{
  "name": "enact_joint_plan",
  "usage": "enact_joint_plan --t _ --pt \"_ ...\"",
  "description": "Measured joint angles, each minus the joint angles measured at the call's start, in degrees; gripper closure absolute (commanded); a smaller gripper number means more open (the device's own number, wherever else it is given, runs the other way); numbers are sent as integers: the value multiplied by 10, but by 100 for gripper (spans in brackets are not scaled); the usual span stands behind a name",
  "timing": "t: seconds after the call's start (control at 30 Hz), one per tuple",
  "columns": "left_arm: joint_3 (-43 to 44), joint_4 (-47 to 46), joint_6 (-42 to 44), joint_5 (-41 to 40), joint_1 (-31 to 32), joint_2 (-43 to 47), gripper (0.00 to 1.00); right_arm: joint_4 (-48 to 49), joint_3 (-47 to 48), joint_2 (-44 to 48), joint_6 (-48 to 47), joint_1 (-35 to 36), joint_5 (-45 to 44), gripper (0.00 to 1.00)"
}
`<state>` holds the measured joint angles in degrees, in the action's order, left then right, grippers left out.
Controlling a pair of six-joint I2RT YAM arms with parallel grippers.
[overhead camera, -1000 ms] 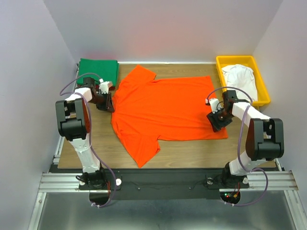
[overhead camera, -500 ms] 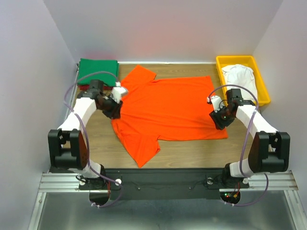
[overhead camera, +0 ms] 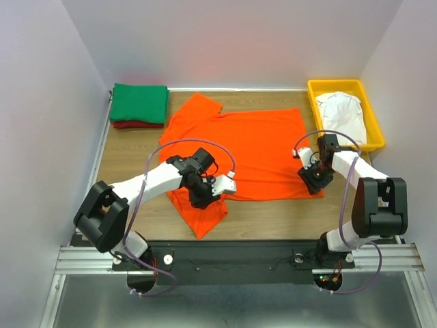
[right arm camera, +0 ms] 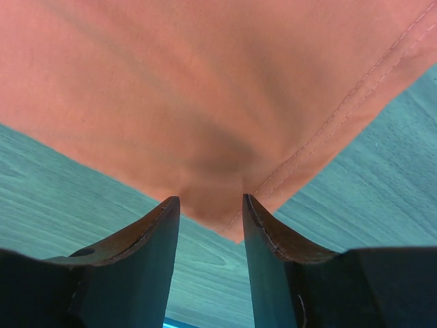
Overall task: Fold and stack the t-shirts
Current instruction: Flatten the tshirt out
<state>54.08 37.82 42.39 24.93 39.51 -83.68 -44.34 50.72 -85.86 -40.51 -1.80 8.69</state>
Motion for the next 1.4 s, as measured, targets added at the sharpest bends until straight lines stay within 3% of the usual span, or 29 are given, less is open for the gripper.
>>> enact_joint_plan --t 0.13,0.3,0.57,0.8,0.97,1.1,1.4 --pt "-7 -20 0 -33 46 -14 91 2 0 -13 0 0 -5 53" --pt "-58 -33 23 -82 92 -40 100 5 0 -23 0 0 -13 53" --pt "-90 -22 91 -148 155 -5 100 10 0 -23 -2 0 -21 53" --pt "-105 47 155 -162 181 36 100 11 0 -23 -2 0 -25 53" --pt "-53 81 174 -152 127 47 99 10 0 -15 -5 0 -25 53" --pt "-18 50 175 -141 64 47 98 10 0 -4 -8 0 -25 53" --pt "-85 -5 183 -140 28 12 99 9 -1 -3 -19 0 -28 54"
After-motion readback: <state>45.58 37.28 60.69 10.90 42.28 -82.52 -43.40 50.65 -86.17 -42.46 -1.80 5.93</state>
